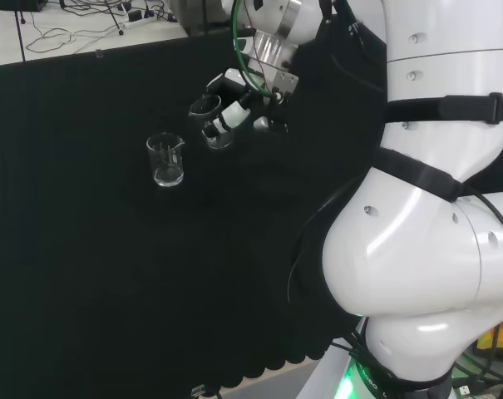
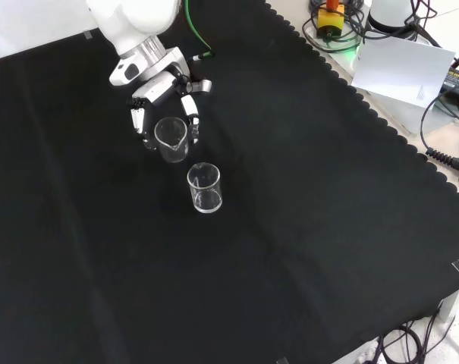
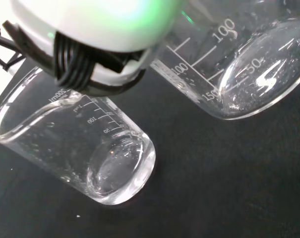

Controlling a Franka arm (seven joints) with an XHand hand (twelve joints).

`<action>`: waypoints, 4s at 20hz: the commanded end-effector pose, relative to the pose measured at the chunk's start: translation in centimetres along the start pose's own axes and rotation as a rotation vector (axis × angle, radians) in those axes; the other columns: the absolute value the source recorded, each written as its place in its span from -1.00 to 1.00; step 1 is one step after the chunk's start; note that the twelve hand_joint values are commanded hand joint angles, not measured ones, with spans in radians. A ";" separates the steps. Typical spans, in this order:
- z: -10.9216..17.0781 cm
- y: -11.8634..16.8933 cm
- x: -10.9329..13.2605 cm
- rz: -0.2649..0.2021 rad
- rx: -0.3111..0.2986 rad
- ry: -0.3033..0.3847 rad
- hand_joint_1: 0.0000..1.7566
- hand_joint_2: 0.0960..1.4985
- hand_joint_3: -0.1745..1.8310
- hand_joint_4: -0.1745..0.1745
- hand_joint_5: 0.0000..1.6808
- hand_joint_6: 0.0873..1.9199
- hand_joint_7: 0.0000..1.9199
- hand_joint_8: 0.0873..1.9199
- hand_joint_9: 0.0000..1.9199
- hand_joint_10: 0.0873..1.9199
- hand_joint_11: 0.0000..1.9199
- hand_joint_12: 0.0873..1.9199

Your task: Place the beaker back on the table.

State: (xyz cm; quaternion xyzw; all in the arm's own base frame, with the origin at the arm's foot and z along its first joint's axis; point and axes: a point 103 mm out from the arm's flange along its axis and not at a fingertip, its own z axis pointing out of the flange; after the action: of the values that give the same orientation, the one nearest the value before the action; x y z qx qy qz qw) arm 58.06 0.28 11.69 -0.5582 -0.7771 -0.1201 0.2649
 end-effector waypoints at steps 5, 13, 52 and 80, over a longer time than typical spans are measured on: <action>1.9 0.6 -1.7 0.008 -0.007 0.025 0.62 -0.31 0.03 -1.00 0.23 0.07 0.28 -0.01 0.30 -0.20 0.12 -0.17; 2.7 0.5 -3.1 0.034 -0.027 0.054 0.62 -0.30 0.00 -1.00 0.26 0.01 0.30 -0.08 0.33 -0.27 0.13 -0.18; 3.6 0.0 -4.5 0.021 -0.029 0.090 0.34 -0.41 -0.04 -0.14 -0.17 -0.09 -0.32 -0.30 -0.18 -0.49 -0.62 0.35; -2.3 -2.2 -0.8 0.088 -0.094 0.009 0.12 -0.42 -0.17 -0.35 -0.58 -0.82 -0.88 -0.31 -0.77 -0.28 -1.00 0.38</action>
State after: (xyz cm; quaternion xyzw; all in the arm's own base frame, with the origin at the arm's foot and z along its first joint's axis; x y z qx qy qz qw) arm 57.46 -1.68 10.17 -0.5921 -0.7438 -0.1440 0.2746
